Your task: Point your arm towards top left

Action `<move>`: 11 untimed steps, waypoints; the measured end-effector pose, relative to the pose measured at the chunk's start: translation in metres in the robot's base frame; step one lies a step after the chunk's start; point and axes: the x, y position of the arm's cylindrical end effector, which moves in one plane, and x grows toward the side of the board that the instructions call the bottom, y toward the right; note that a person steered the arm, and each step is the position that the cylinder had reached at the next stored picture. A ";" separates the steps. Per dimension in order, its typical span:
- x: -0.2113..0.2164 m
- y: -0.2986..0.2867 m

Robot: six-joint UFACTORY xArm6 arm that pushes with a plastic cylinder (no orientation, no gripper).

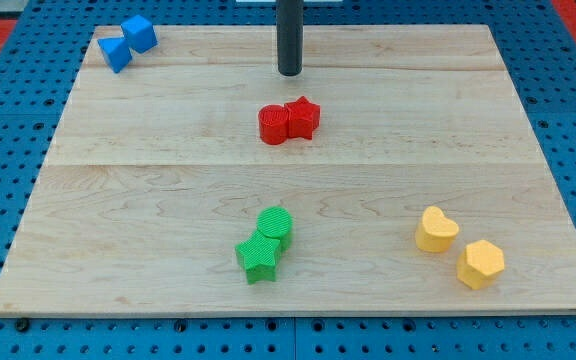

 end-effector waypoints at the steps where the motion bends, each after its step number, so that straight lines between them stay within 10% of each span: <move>1: 0.000 0.000; 4: -0.024 0.029; 8: -0.089 -0.069; 11: 0.034 -0.242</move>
